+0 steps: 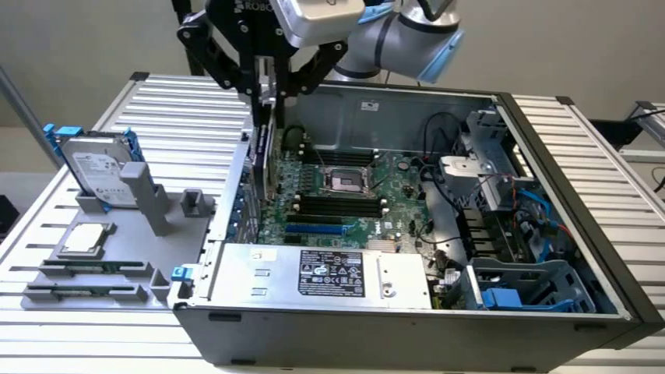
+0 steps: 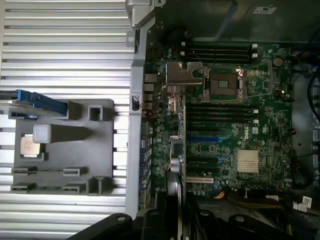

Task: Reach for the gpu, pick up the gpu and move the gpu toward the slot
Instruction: 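Pick up the gpu and move the gpu toward the slot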

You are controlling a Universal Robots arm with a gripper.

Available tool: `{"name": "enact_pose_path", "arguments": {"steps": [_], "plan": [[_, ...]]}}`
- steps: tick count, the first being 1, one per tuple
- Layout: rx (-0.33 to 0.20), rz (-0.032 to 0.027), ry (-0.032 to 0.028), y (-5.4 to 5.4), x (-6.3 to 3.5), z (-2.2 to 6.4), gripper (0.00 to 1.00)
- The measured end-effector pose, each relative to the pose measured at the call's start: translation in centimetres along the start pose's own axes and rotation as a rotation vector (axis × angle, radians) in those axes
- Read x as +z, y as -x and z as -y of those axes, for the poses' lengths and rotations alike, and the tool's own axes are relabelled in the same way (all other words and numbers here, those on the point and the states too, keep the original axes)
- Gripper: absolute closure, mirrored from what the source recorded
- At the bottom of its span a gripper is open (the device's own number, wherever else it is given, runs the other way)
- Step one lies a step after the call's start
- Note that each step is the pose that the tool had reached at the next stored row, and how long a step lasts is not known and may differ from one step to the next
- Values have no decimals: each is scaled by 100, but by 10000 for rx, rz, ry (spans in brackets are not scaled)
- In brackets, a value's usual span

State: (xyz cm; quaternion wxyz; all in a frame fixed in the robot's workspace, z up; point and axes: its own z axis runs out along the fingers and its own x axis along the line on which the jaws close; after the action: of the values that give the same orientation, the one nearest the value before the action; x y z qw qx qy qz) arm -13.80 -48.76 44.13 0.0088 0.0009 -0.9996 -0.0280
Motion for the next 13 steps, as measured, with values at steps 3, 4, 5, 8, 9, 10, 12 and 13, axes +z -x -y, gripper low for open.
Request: {"name": "enact_pose_path", "arguments": {"steps": [3,4,5,8,9,10,12,13], "plan": [[0,0,-4,137,52,-19,74],[0,0,-6,182,70,-26,74],[0,0,-9,232,89,-34,74],[1,0,-11,366,141,-59,74],[1,0,-11,414,160,-68,74],[1,0,-11,457,177,-77,74],[0,0,-11,552,212,-97,74],[1,0,-12,595,227,-106,74]]}}
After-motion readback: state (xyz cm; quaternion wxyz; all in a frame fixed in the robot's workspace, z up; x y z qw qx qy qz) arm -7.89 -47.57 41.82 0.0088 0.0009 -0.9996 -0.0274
